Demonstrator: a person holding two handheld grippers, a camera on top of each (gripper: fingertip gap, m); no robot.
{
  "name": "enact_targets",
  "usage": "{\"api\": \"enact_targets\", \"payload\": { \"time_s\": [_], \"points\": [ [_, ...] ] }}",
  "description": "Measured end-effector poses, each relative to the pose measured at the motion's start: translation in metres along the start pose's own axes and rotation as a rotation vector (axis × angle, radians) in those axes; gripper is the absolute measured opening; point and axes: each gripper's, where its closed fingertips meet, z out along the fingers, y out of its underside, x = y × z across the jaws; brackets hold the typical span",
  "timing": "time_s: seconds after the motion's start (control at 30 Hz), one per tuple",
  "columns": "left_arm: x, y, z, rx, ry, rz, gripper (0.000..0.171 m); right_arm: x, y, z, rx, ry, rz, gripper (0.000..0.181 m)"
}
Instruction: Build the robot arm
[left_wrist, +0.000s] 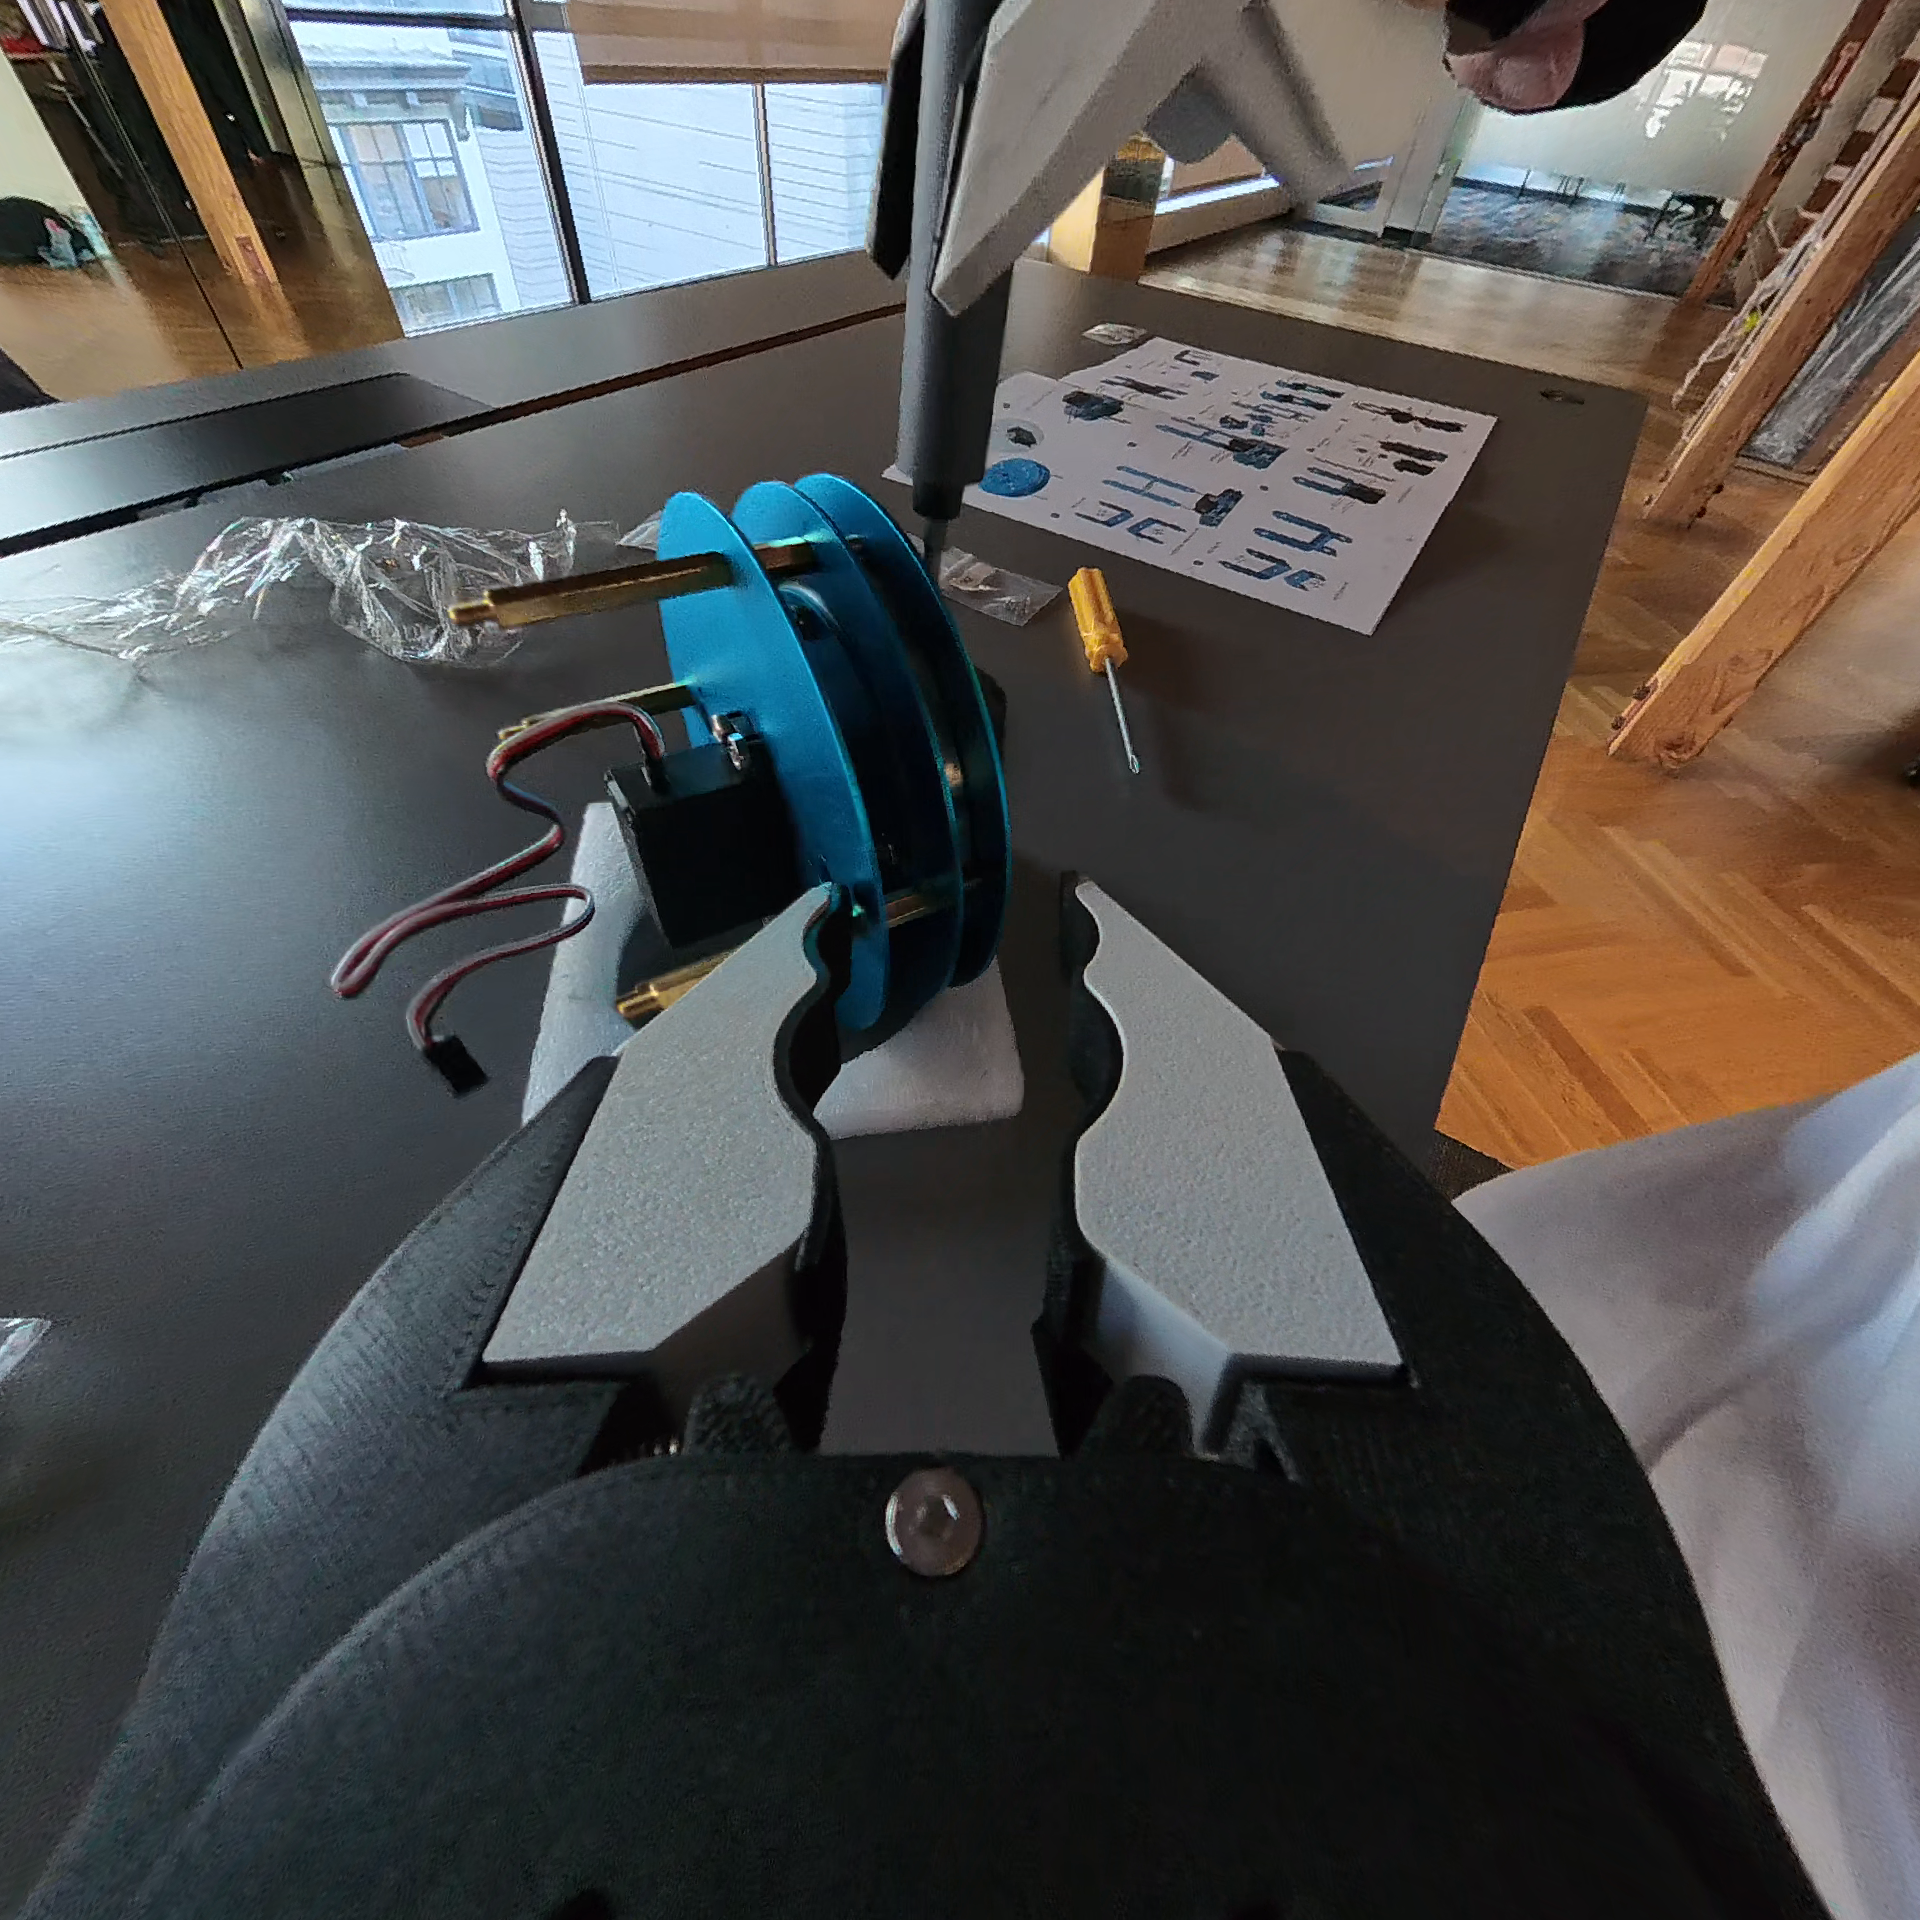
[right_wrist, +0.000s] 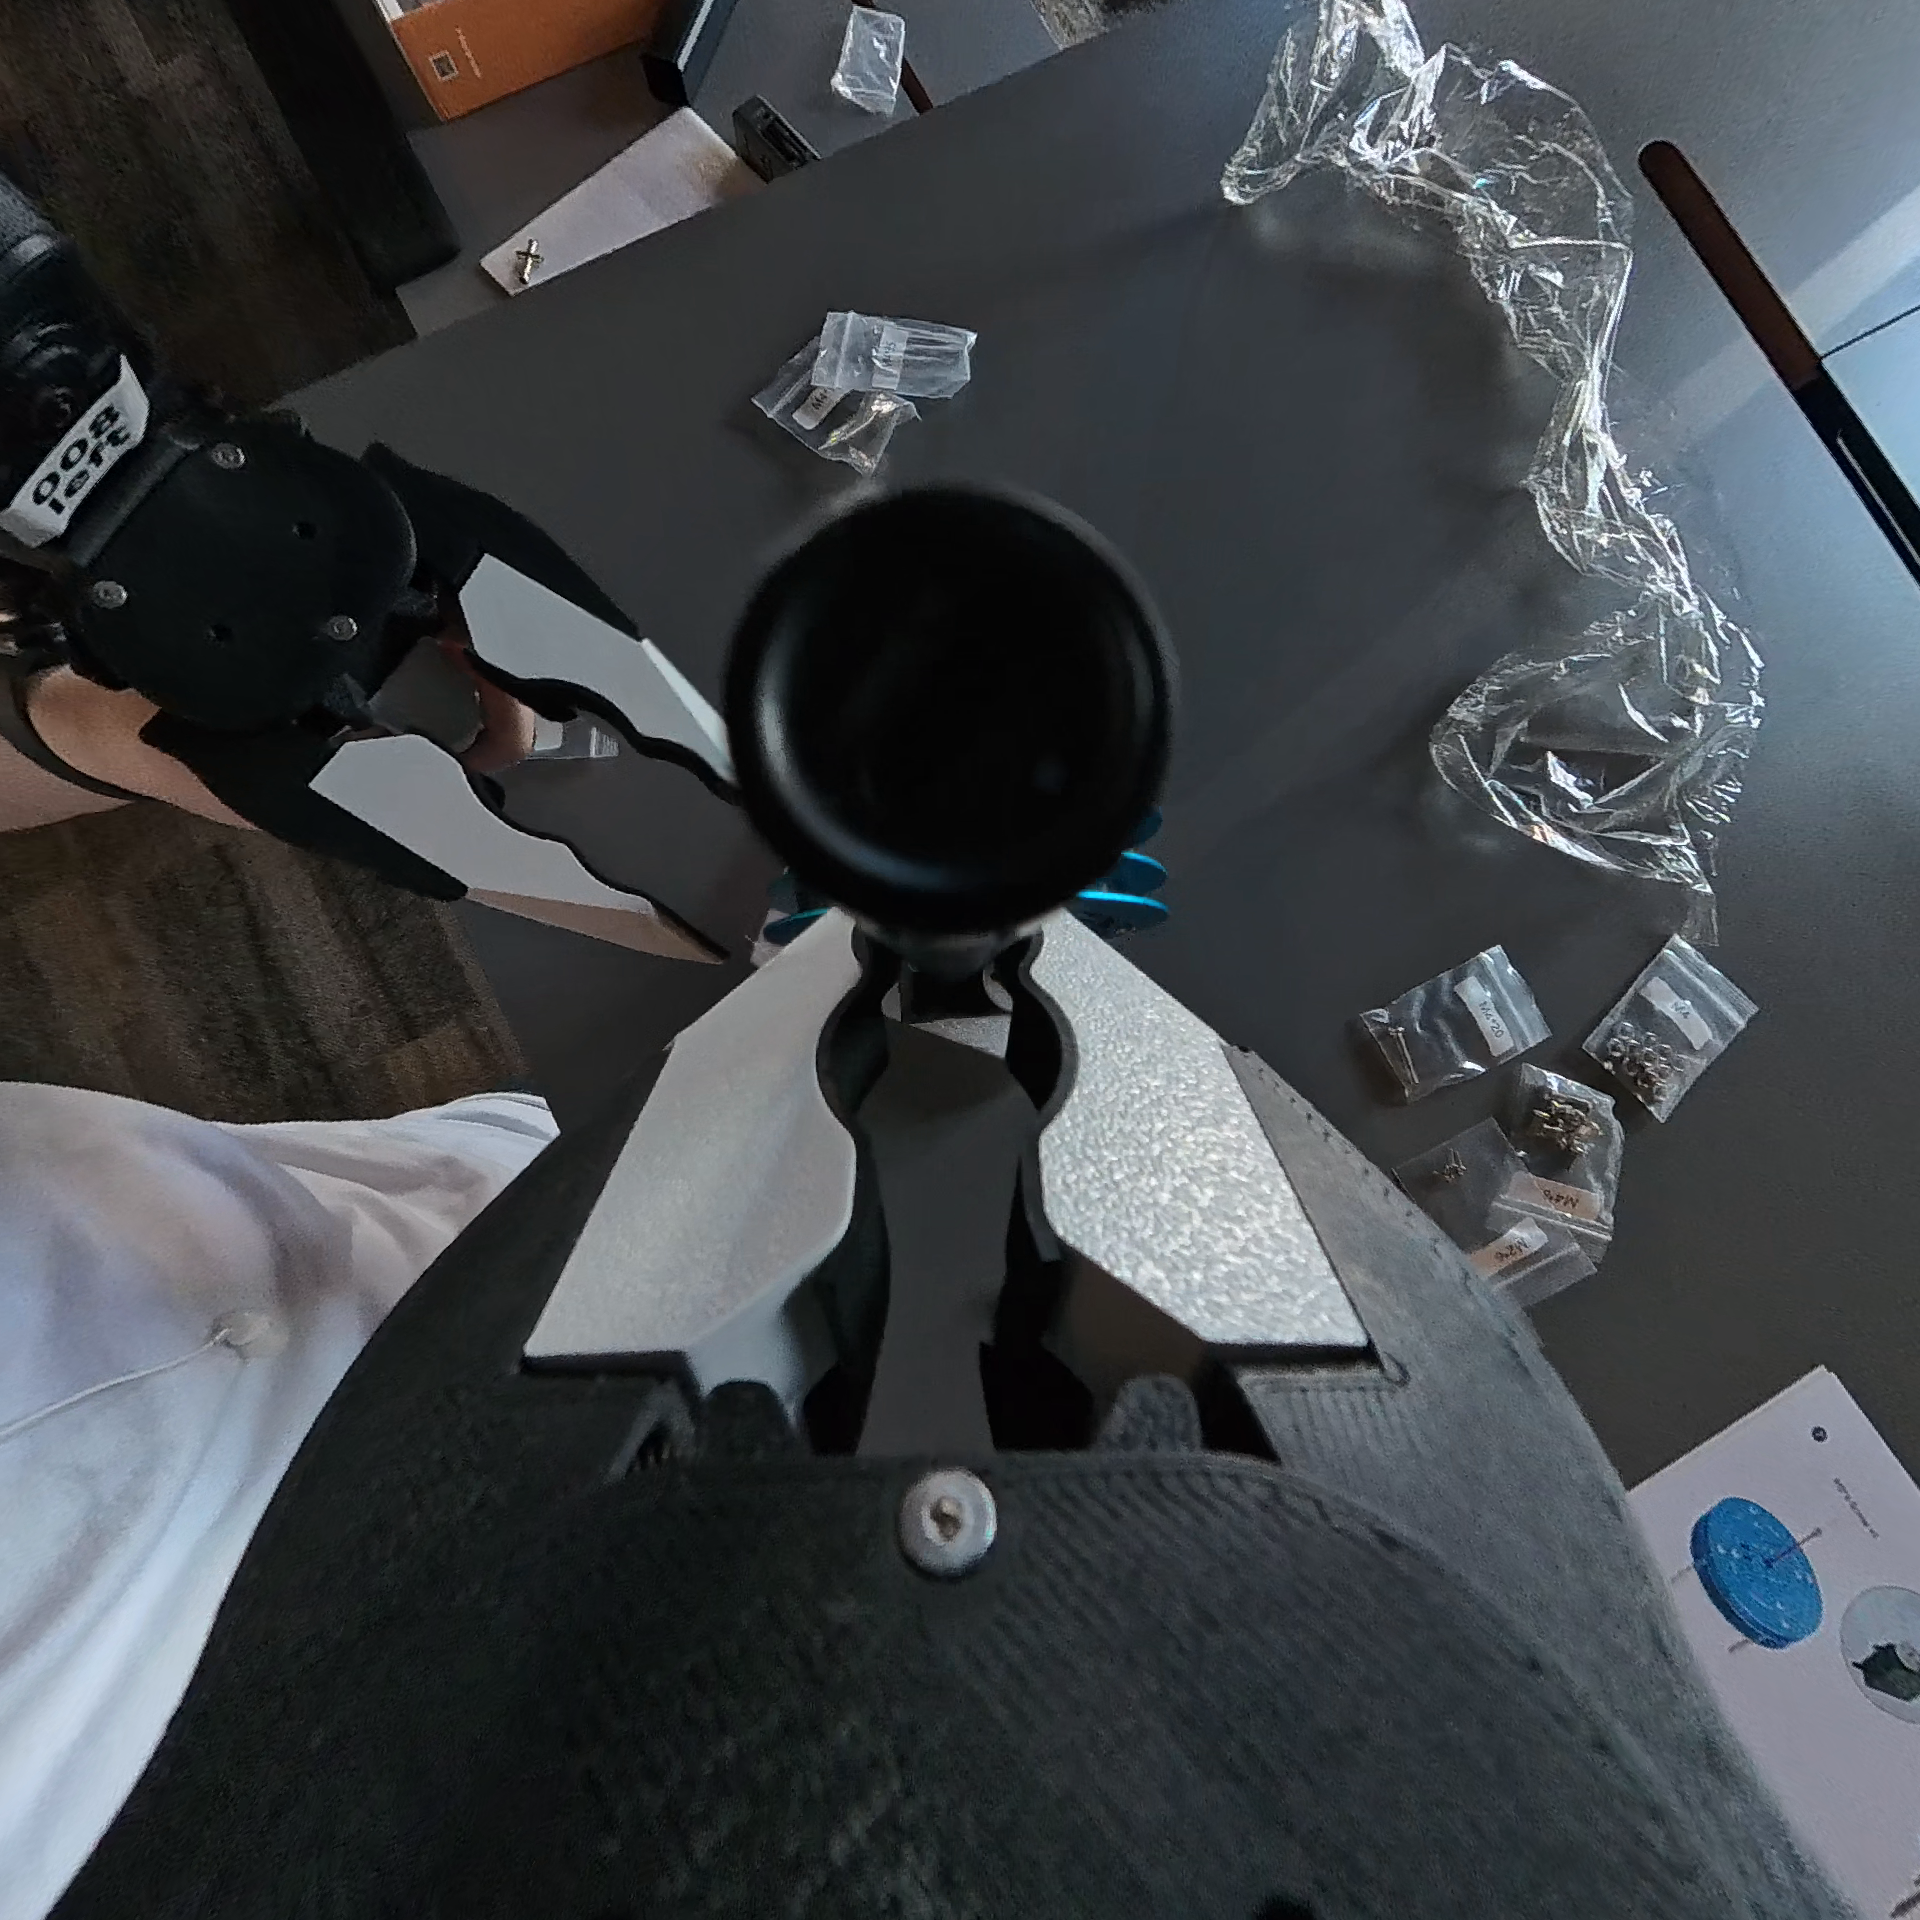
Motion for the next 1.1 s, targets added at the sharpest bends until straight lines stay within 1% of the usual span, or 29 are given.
{"api": "enact_targets", "payload": {
  "time_s": [0.37, 0.6, 0.7, 0.8, 0.87, 0.9, 0.93, 0.97, 1.03, 1.1],
  "points": [
    [0.017, -0.005, 0.005, -0.005, 0.045, 0.028, 0.04, 0.009, 0.002, -0.001, 0.019, 0.017, 0.027, 0.017],
    [0.033, -0.005, 0.012, -0.005, 0.14, -0.01, 0.04, 0.016, 0.0, 0.0, 0.031, 0.022, 0.038, 0.017],
    [0.033, -0.013, 0.005, 0.004, 0.186, -0.032, 0.04, 0.019, -0.001, 0.001, 0.035, 0.021, 0.046, 0.017],
    [0.019, -0.038, -0.014, 0.065, 0.207, 0.021, 0.039, 0.019, -0.002, 0.002, 0.039, 0.019, 0.048, 0.017],
    [-0.002, -0.055, -0.026, 0.105, 0.182, 0.113, 0.04, 0.02, -0.003, 0.002, 0.045, 0.017, 0.051, 0.017],
    [-0.016, -0.06, -0.028, 0.103, 0.153, 0.158, 0.044, 0.02, -0.003, 0.002, 0.048, 0.016, 0.053, 0.017],
    [-0.032, -0.06, -0.028, 0.079, 0.122, 0.175, 0.047, 0.02, -0.003, 0.002, 0.05, 0.015, 0.057, 0.017],
    [-0.041, -0.06, -0.026, 0.057, 0.132, 0.169, 0.048, 0.021, -0.003, 0.002, 0.053, 0.014, 0.061, 0.017],
    [-0.043, -0.055, -0.022, 0.008, 0.217, 0.098, 0.044, 0.022, -0.003, 0.002, 0.059, 0.012, 0.07, 0.017],
    [-0.037, -0.051, -0.017, -0.018, 0.295, 0.044, 0.044, 0.022, -0.003, 0.002, 0.062, 0.009, 0.079, 0.017]
  ]
}}
